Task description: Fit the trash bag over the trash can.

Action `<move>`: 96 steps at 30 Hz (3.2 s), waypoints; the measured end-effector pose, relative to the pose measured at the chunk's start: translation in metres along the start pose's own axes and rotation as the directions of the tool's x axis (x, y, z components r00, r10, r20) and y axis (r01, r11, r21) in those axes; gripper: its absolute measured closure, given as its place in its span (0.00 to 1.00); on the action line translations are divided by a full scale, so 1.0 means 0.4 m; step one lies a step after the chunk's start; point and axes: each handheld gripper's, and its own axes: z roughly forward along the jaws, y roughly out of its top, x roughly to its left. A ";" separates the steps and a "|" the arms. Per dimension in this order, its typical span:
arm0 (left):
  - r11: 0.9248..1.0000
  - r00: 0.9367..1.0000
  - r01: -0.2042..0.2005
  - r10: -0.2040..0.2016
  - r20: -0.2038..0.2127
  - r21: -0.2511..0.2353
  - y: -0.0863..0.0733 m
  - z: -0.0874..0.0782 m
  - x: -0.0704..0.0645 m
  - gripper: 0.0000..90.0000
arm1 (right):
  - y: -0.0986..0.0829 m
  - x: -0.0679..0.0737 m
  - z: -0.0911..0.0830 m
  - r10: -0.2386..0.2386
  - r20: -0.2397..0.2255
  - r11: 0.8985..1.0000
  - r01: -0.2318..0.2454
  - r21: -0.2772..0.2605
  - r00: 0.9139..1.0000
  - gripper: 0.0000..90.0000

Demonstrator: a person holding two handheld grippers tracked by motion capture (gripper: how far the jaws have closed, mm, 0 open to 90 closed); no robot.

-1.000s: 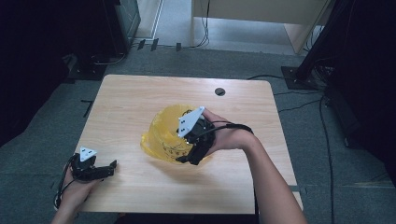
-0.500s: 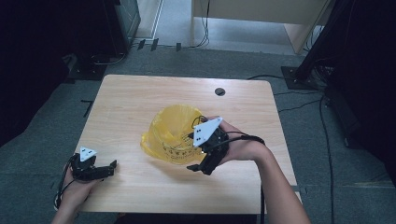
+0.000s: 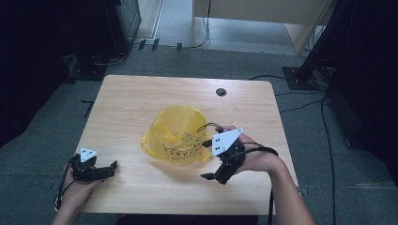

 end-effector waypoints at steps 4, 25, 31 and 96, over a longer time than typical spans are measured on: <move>1.000 1.000 0.000 0.000 0.000 0.000 0.000 0.000 0.000 0.01 | -0.035 0.002 -0.001 0.026 0.016 1.000 -0.026 -0.009 1.000 0.05; 1.000 1.000 0.002 -0.002 -0.001 0.000 0.000 0.000 -0.001 0.01 | -0.254 -0.003 0.032 0.367 0.242 0.929 -0.340 -0.146 0.898 0.00; 1.000 1.000 0.001 -0.001 -0.001 0.000 0.000 0.000 0.000 0.01 | -0.308 -0.007 0.023 0.469 0.328 0.883 -0.427 -0.194 0.820 0.00; 1.000 1.000 0.003 -0.003 -0.002 0.001 0.000 0.000 -0.001 0.01 | -0.598 0.136 -0.132 0.716 0.627 0.639 -0.649 -0.412 0.307 0.00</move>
